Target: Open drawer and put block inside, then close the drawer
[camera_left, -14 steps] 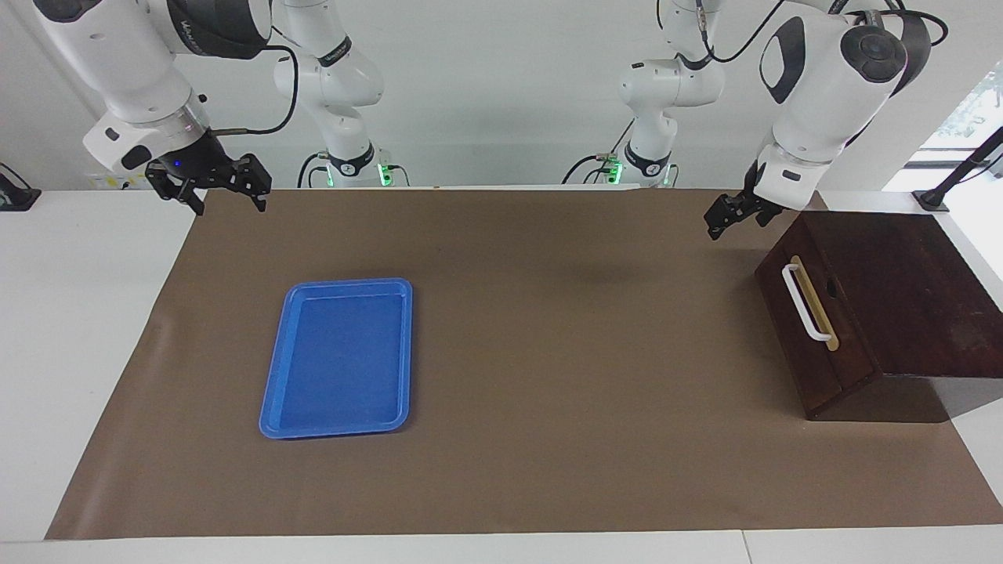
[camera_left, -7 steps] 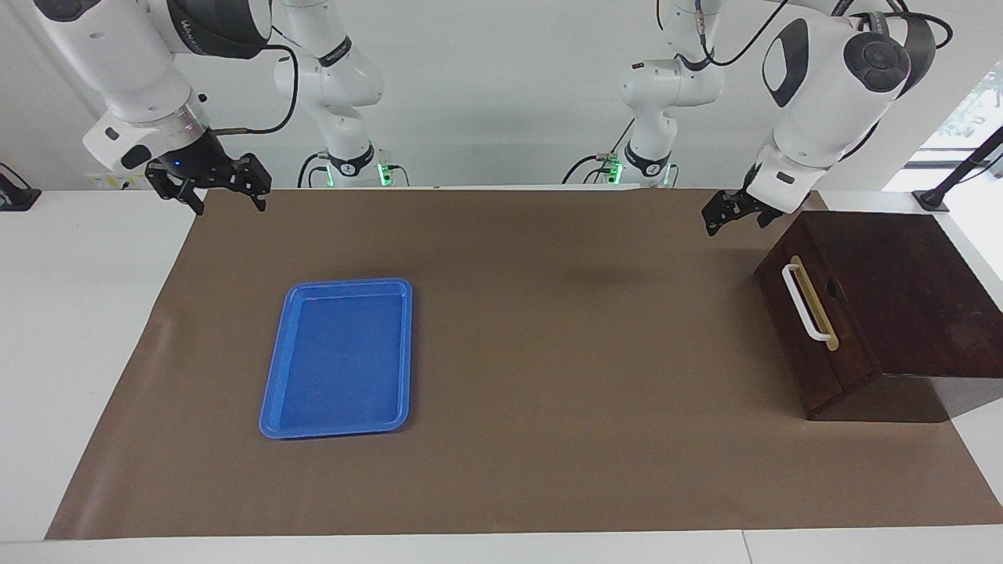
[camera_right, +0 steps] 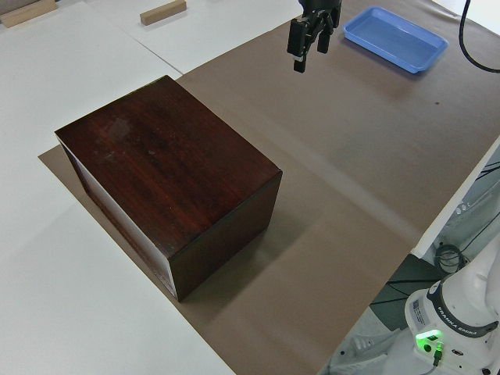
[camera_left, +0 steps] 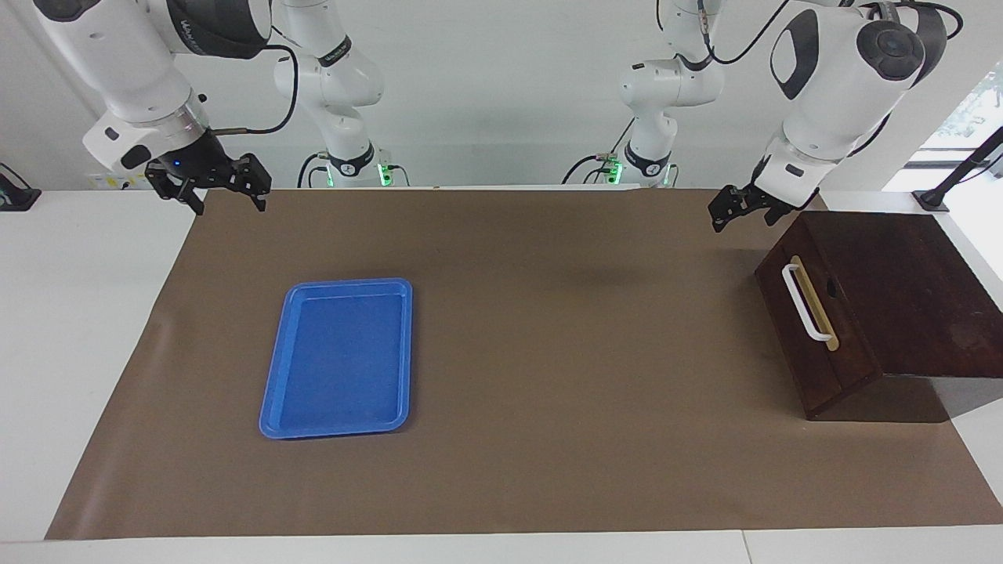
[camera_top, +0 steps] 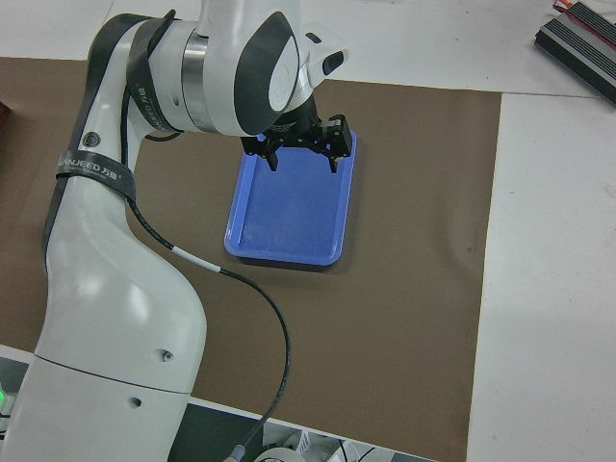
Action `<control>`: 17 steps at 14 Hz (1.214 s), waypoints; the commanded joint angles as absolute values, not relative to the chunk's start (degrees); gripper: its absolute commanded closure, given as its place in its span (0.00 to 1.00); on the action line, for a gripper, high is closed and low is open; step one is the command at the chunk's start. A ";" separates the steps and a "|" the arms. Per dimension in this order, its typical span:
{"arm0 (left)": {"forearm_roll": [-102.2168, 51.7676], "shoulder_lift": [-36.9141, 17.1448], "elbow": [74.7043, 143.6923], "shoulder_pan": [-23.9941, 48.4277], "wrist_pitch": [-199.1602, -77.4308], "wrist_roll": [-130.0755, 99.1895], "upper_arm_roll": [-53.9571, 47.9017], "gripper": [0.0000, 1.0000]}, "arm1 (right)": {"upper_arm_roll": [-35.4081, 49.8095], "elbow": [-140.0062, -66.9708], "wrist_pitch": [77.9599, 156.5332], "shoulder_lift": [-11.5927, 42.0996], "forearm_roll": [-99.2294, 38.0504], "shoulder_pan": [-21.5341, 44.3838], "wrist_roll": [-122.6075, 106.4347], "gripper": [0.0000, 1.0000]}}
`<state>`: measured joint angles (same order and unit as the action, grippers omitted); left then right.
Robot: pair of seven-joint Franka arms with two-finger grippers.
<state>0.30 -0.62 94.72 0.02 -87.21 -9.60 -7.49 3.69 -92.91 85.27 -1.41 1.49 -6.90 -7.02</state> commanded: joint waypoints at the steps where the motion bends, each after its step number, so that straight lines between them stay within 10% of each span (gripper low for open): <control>1: -0.26 -1.32 93.16 -0.97 -86.05 -5.73 -7.56 0.00 | 4.39 -93.87 85.61 -2.37 2.29 -7.65 -6.24 0.00; 17: -0.44 -1.06 93.16 -0.97 -90.97 -4.13 -6.86 0.00 | 4.31 -93.87 85.61 -2.37 2.29 -7.65 -6.15 0.00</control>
